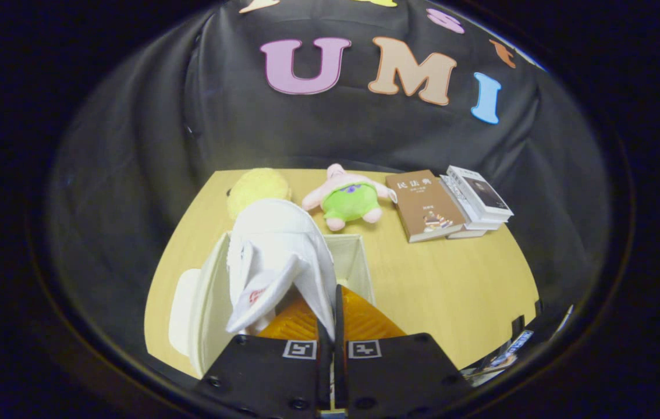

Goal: Open the storage box then place both shoes into the box .Put the left shoe in first, then the right shoe, with the right side of both shoes facing outward in a uniform manner.

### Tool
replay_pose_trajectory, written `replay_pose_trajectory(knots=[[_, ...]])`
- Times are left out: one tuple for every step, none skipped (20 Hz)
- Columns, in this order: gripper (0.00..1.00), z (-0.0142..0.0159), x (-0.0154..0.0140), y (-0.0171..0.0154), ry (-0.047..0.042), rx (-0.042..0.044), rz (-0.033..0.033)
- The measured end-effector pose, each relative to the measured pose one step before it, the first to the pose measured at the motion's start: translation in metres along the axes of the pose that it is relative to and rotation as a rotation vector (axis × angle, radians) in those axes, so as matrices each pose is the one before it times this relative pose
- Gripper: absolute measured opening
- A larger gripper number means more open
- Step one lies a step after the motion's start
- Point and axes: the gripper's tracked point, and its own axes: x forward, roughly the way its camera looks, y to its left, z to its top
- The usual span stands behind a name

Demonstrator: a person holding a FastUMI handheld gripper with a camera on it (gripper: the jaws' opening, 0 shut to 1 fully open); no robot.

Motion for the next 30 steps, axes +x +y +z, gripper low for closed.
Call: replay_pose_trajectory(knots=[[0.06, -0.00814, 0.01049, -0.00012, 0.02829, -0.01532, -0.01192], [0.06, -0.00816, 0.00975, -0.00018, 0.02961, -0.01467, -0.01093], [0.06, -0.00676, 0.00851, -0.00248, 0.02887, -0.01472, -0.01461], [0.06, -0.00548, 0.00789, -0.00251, 0.02063, -0.00245, -0.01204], [0.06, -0.00394, 0.00649, -0.00053, 0.01569, 0.00547, 0.0015], [0.06, -0.00521, 0.00575, -0.00052, 0.01675, 0.01393, 0.00782], [0.06, -0.0039, 0.00414, 0.00042, 0.01741, 0.02271, 0.00953], [0.06, -0.00281, 0.00431, 0.00114, 0.01372, 0.01341, 0.01327], [0.06, -0.0023, 0.00205, 0.00147, 0.01412, 0.01207, 0.01172], [0.06, -0.00402, 0.00169, 0.00068, 0.01315, 0.00803, 0.00942], [0.06, 0.0009, -0.00089, -0.00031, 0.00105, -0.00202, 0.00246], [0.06, -0.00165, -0.00034, -0.00037, 0.00378, -0.00121, -0.00068], [0.06, -0.00233, -0.00043, -0.00041, 0.01086, 0.00442, -0.00629], [0.06, -0.00358, -0.00137, -0.00106, 0.01741, 0.00106, -0.01034], [0.08, -0.00282, 0.00148, -0.00242, 0.01713, -0.00778, -0.01406], [0.1, 0.00064, 0.00013, 0.00035, 0.00169, -0.00595, -0.00205], [0.15, 0.00004, -0.00429, 0.00182, 0.00004, 0.00414, 0.01534], [0.18, 0.0003, 0.0014, 0.00194, -0.00397, 0.00474, 0.01316], [0.25, 0.00115, -0.00275, 0.00039, -0.00719, 0.00449, 0.00735], [0.31, 0.00024, -0.0053, 0.0012, -0.00805, 0.00794, 0.01196], [0.38, 0.00076, -0.00397, 0.00291, -0.01102, 0.00507, 0.01168], [0.45, 0.00113, -0.00432, 0.00185, -0.01377, 0.00924, 0.012], [0.53, 0.00177, -0.00596, 0.00271, -0.01601, 0.00803, 0.01485], [0.57, 0.00174, -0.00518, 0.00347, -0.0179, 0.00589, 0.02289], [0.62, 0.00222, -0.00703, 0.00321, -0.01508, 0.00717, 0.02898], [0.67, 0.00111, -0.00666, -0.0021, -0.01901, 0.00338, 0.00273], [0.71, 0.00345, -0.00893, -0.0026, -0.02371, 0.00562, 0.00388], [0.76, 0.00038, -0.00818, -0.0043, -0.01963, 0.00559, 0.00087], [0.81, 0.00378, -0.00915, -0.00487, -0.02883, 0.01105, 0.00234], [0.86, 0.00418, -0.00963, -0.00108, -0.03488, 0.01465, 0.01602]])
